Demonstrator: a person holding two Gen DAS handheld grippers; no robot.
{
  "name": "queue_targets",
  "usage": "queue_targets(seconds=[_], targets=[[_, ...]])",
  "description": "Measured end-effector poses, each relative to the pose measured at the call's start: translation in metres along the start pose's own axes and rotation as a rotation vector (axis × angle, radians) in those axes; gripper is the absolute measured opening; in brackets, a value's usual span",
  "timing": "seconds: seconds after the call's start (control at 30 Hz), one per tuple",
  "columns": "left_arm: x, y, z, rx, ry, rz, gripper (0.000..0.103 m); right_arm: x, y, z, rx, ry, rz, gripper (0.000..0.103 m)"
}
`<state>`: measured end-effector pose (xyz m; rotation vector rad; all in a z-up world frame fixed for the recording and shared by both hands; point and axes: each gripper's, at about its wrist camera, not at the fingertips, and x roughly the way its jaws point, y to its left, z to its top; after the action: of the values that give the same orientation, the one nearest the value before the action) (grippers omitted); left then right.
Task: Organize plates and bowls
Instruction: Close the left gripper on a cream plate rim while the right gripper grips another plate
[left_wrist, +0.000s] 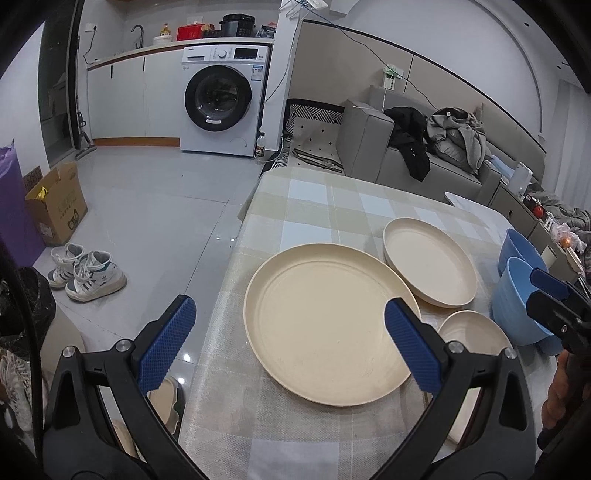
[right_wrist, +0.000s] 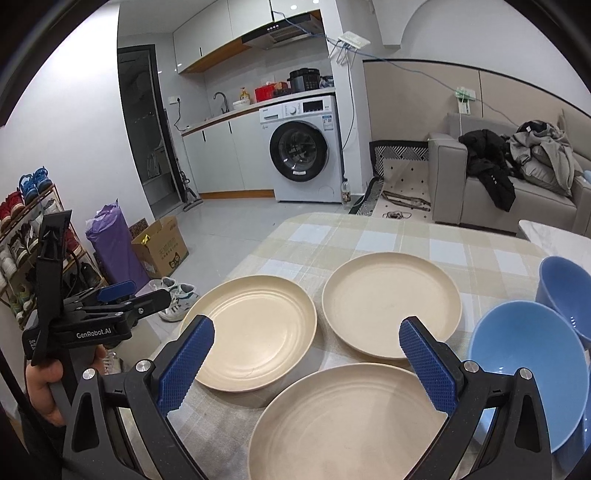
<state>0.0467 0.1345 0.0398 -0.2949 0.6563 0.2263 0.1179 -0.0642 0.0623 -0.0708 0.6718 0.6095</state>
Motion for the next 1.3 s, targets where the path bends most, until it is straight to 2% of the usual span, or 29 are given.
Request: queue_targets(seconds=[0.5,0.63,0.9,1.1,1.23,1.3], targets=[[0.063,0.009,-0.014,-0.015,0.103,0.027,0.102,0.061,-0.004,-0.009,0.014,0.138,0.023,0.098],[0.075,0.014,-0.017,-0.034,0.116,0.026,0.102,0.08,-0.002,-0.013,0.019,0.178,0.032,0.087],[0.101,0.019,-0.021,-0.043,0.157,0.028,0.101,0.112,0.003,-0.016,0.035,0.245,0.053,0.077],[0.114,0.021,-0.022,-0.05,0.178,0.013,0.094,0.136,-0.001,-0.018,0.037,0.289,0.029,0.07],[0.117,0.025,-0.023,-0.059,0.193,0.01,0.083,0.146,-0.004,-0.023,0.044,0.317,0.024,0.06],[0.118,0.026,-0.025,-0.067,0.196,0.006,0.078,0.149,-0.004,-0.024,0.042,0.321,0.025,0.058]])
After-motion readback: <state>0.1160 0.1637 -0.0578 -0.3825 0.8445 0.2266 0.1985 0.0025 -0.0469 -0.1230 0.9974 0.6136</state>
